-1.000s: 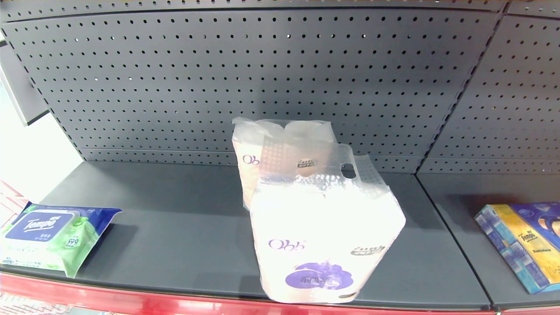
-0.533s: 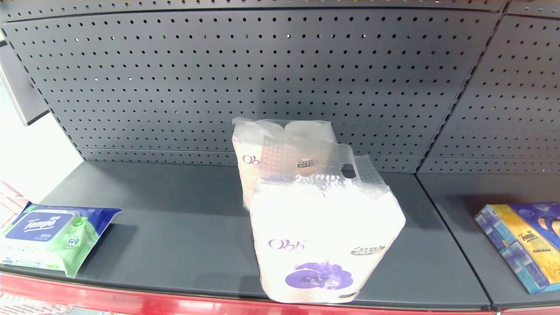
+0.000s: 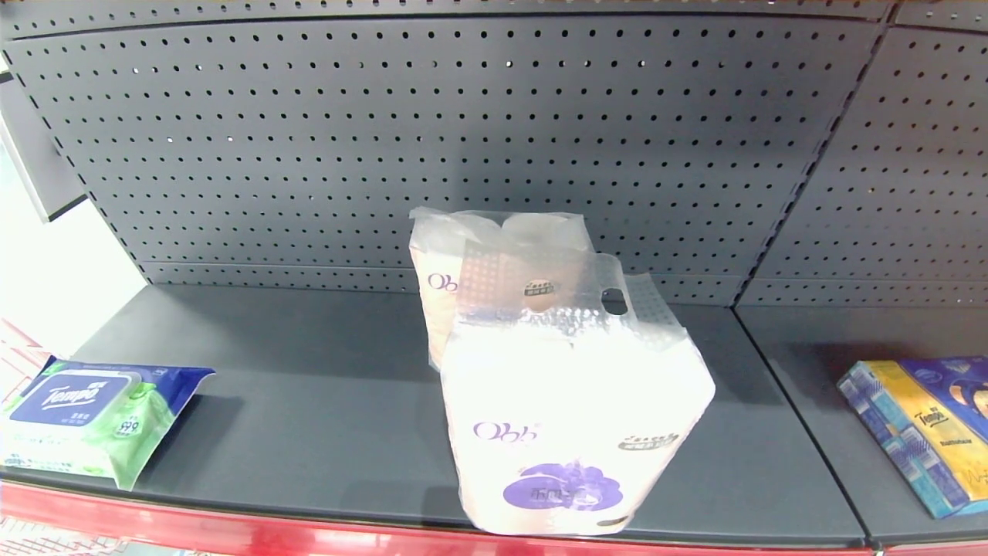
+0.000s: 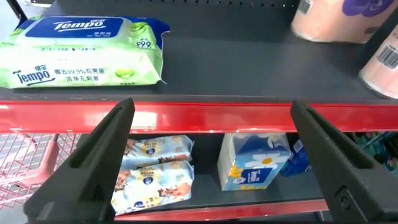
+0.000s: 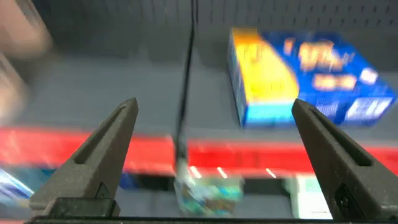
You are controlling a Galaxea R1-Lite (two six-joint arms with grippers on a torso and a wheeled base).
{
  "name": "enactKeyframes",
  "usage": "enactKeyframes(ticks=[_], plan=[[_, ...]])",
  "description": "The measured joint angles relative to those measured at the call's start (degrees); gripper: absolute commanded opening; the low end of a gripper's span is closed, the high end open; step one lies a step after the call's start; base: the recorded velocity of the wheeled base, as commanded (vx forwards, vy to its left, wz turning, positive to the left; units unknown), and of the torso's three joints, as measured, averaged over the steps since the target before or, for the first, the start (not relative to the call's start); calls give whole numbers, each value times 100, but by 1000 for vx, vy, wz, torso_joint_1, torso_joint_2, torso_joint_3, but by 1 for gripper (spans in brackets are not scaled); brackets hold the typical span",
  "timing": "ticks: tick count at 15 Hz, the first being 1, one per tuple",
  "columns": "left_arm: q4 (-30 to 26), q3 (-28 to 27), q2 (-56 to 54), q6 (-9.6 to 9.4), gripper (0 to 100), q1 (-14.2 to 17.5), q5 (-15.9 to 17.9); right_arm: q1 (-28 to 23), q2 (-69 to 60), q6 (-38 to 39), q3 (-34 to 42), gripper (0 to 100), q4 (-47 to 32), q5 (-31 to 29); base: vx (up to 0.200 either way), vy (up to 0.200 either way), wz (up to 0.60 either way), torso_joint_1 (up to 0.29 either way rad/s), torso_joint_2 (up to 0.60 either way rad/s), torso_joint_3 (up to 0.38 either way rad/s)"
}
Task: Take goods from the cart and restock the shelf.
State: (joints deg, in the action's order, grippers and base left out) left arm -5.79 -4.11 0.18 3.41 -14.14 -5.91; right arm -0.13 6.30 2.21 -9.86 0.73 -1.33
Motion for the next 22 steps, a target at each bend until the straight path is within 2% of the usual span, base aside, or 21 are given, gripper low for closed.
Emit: enactKeyframes(ticks=[1,3,5,9,13,22], plan=[[0,0,0,0,100,0,17,-2,533,200,-703,100,22,0,0,0,0,0,0,0],[0,0,0,0,100,1,9,29,1855,24,-1916,100,27,16,0,0,0,0,0,0],[0,0,0,-7,100,0,-2,283,3241,-143,-2583,100,-5,35,0,0,0,0,0,0],[0,0,2,-9,100,-2,-22,1289,5339,318,-2444,100,-44,46,0,0,0,0,0,0],[0,0,2,-22,100,-2,-16,2113,6390,414,-2321,100,-52,33,0,0,0,0,0,0],[-1,0,0,-68,100,0,-38,2993,7274,419,-2402,100,-41,-233,0,0,0,0,0,0]])
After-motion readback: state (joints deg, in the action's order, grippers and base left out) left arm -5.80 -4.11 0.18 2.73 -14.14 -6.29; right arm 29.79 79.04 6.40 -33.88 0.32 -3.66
